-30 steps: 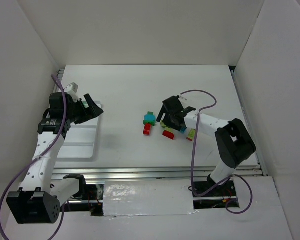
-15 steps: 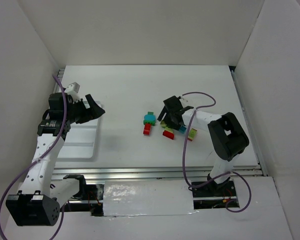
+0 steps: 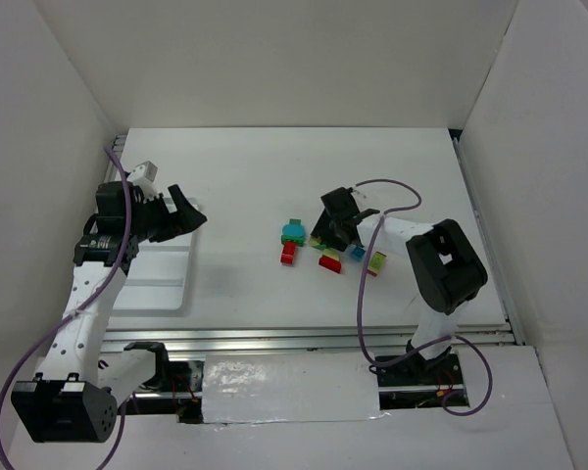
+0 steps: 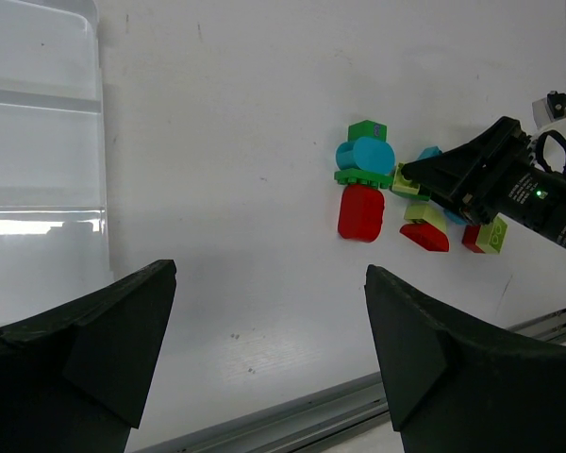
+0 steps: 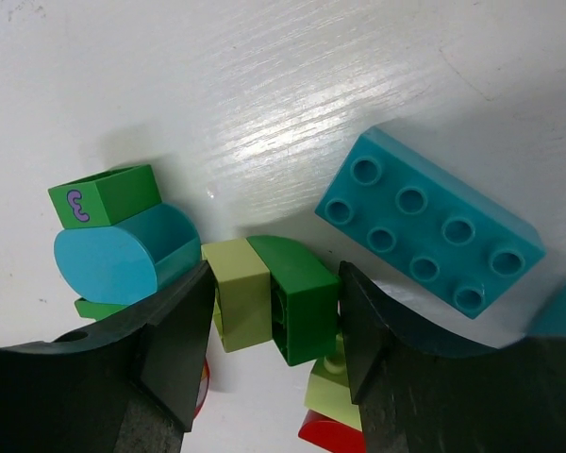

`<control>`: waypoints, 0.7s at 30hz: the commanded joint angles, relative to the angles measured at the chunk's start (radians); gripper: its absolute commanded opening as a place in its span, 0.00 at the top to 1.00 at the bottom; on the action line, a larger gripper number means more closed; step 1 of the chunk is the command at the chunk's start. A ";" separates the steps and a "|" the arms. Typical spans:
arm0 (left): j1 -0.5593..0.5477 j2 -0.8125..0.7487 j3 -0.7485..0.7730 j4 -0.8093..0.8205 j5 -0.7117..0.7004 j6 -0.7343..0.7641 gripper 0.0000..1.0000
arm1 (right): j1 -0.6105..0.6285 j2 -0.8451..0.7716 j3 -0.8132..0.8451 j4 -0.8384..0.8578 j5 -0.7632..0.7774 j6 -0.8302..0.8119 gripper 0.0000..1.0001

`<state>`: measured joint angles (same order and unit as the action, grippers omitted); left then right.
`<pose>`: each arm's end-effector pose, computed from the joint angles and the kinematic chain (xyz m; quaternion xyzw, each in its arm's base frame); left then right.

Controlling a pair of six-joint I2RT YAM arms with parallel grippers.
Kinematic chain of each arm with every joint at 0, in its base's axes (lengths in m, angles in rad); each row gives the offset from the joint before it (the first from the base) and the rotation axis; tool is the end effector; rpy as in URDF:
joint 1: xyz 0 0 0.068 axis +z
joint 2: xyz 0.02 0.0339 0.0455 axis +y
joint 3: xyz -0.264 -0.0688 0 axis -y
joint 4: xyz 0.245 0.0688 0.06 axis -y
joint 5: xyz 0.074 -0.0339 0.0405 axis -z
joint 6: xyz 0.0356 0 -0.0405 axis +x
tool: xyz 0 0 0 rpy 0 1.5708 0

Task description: Sort the legos into containers by color

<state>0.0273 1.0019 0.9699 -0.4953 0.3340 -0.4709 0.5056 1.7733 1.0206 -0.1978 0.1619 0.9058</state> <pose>0.2178 -0.0057 0.3339 -0.1305 0.8489 -0.2487 0.4477 0.3146 0.1676 0.1596 0.2129 0.9253 0.1387 0.2815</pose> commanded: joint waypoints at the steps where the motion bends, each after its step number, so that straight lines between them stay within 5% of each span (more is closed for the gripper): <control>1: -0.006 0.000 0.012 0.024 0.002 0.018 0.06 | -0.006 -0.014 -0.022 0.009 -0.009 -0.030 0.77; 7: -0.007 0.009 0.012 0.024 0.008 0.017 0.06 | -0.004 -0.098 -0.073 0.084 -0.057 -0.085 0.88; 13: -0.029 0.043 0.012 0.058 0.123 0.009 0.07 | 0.010 -0.254 -0.139 0.167 -0.146 -0.198 0.88; 21: -0.282 0.050 0.094 0.136 0.295 0.092 0.05 | 0.011 -0.383 -0.083 0.017 -0.380 -0.243 0.88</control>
<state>-0.1841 1.0599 0.9894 -0.4328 0.5236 -0.4454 0.5125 1.4414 0.8886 -0.1184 -0.1188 0.6998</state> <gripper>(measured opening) 0.944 0.589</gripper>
